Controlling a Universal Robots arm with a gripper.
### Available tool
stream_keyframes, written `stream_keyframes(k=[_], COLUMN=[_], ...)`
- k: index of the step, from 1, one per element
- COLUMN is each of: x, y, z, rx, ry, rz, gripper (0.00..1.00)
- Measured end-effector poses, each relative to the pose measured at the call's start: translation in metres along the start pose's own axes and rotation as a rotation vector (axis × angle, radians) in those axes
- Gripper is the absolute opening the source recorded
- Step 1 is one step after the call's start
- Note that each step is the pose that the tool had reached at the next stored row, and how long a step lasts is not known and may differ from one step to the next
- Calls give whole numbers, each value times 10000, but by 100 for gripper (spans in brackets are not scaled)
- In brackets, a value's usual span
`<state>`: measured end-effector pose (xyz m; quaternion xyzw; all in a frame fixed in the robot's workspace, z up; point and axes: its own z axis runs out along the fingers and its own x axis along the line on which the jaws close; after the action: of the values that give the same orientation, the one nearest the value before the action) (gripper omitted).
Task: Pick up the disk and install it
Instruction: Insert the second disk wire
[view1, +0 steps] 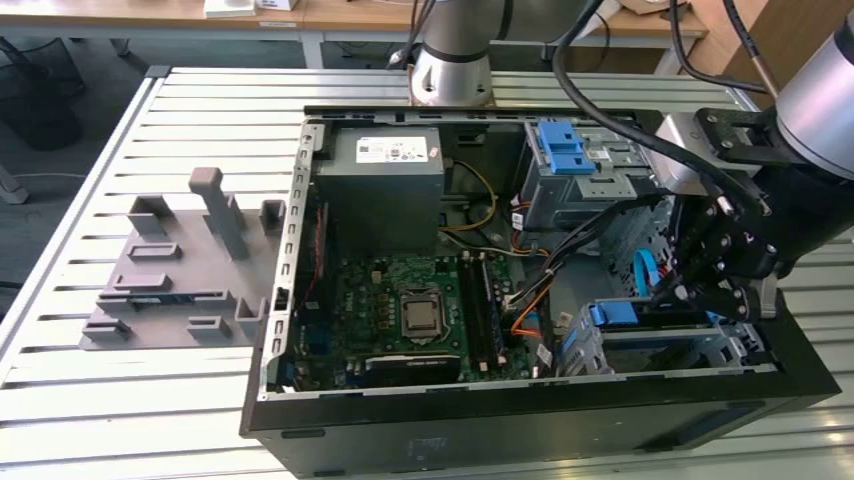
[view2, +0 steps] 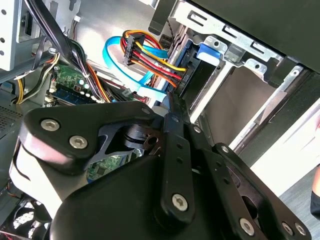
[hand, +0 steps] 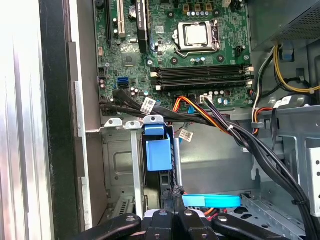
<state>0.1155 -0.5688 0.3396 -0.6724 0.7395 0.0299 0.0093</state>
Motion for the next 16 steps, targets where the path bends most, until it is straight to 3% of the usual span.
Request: stream_keyframes(k=[16], x=[-5], y=[3], z=[-92], rx=[-8], ry=[0], rz=[0], gripper=[11])
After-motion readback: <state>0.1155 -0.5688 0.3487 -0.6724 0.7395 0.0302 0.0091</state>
